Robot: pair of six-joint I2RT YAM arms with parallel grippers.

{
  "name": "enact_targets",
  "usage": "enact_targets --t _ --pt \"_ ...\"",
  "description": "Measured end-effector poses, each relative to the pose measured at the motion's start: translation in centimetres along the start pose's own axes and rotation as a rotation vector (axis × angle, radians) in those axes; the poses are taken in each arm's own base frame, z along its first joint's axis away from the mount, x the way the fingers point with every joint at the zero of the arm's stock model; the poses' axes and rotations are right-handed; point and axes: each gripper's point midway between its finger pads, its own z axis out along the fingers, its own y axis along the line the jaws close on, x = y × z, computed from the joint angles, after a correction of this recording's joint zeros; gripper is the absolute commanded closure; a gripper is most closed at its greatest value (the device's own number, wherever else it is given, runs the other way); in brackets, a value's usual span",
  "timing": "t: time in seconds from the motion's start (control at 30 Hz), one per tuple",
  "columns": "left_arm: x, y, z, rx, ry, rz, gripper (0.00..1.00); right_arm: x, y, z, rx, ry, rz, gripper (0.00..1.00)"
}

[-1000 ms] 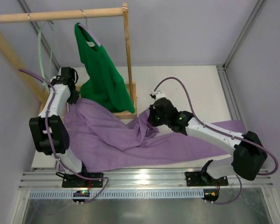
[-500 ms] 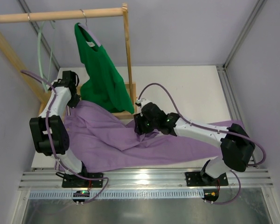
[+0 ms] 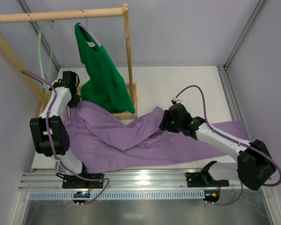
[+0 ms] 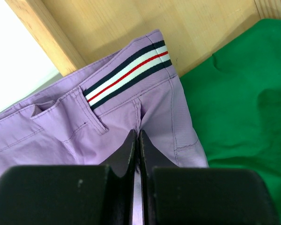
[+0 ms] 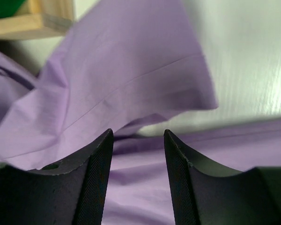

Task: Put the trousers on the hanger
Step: Fold the trousers

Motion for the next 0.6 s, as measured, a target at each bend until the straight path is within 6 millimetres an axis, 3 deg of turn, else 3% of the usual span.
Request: enact_targets --t 0.13,0.37,0.6 --pt "0.0 0.0 0.0 0.001 -0.001 0.005 1.0 1.7 -1.9 0.5 0.048 0.031 -0.007 0.5" --pt "0.0 0.0 0.0 0.002 -0.002 0.015 1.0 2.5 -4.1 1.1 0.108 0.019 -0.039 0.57" --pt "-0.1 0.0 0.0 0.002 -0.002 0.015 1.0 2.5 -5.5 2.2 0.106 -0.024 -0.057 0.58"
